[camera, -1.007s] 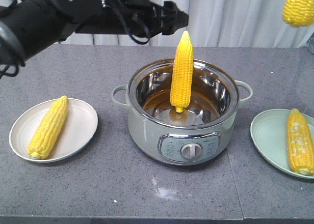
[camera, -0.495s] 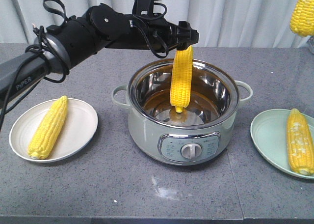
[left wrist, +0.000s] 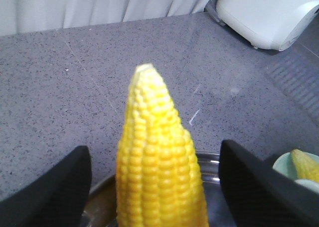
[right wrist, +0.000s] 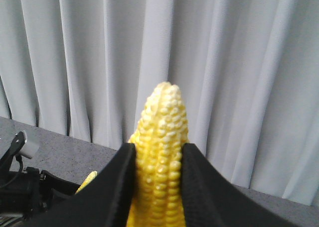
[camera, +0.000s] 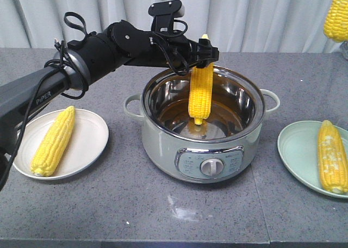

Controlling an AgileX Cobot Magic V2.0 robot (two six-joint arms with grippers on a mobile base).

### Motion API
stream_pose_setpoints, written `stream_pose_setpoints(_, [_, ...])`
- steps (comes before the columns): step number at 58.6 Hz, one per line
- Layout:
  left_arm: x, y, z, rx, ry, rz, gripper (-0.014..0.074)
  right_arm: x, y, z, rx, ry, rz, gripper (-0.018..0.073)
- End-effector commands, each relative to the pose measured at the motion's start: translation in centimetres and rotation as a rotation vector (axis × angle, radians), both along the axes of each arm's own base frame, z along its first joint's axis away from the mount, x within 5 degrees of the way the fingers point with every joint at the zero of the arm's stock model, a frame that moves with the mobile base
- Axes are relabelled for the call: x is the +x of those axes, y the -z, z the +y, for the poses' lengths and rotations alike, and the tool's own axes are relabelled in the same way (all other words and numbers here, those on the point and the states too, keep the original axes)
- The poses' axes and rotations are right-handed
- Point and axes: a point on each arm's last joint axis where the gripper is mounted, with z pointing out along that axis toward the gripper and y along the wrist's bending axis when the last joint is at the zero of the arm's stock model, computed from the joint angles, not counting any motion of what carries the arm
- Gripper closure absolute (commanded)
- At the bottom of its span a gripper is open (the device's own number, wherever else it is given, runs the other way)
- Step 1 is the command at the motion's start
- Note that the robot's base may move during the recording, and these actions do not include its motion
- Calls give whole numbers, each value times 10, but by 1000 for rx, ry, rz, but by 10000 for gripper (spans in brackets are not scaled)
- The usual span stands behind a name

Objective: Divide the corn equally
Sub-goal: 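Lift the two corn cobs up out of the pot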

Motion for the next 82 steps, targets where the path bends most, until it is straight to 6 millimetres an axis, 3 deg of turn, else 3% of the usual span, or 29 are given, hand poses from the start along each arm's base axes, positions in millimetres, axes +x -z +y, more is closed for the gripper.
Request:
stream_pose_setpoints(1, [-9,-47,4,-101,-33,-94,73,-11,-19,-1,22,32,-97,564])
stream_pose_setpoints(13, [-9,-47,4,-104,-39,-99,165,-11,-19,-1,21,32,-97,564])
stream_pose_setpoints(33, [-9,-47,4,-101,-37,-98,605,-11,-19,-1,19,33,-97,564])
stream_pose_setpoints(40, [-13,-55,6,-107,-33,-109,603,-11,-18,-1,20,30,-94,564])
stream_pose_setpoints(50, [-35,-99,18,-125,-4,-176,604,-11,-17,0,26,20,-79,564])
stream_pose_setpoints(67, [-109,-184,55,-94,131,-247,604,-14,-9,7,43,-51,19,564])
stream_pose_setpoints(74, [-138,-204,67,-66,186,-255,604,-18,-1,13,28,-131,113,564])
stream_pose_setpoints(82, [-158,-214,73,-43,235,-246,604,-21,3,16,17,-174,163,564])
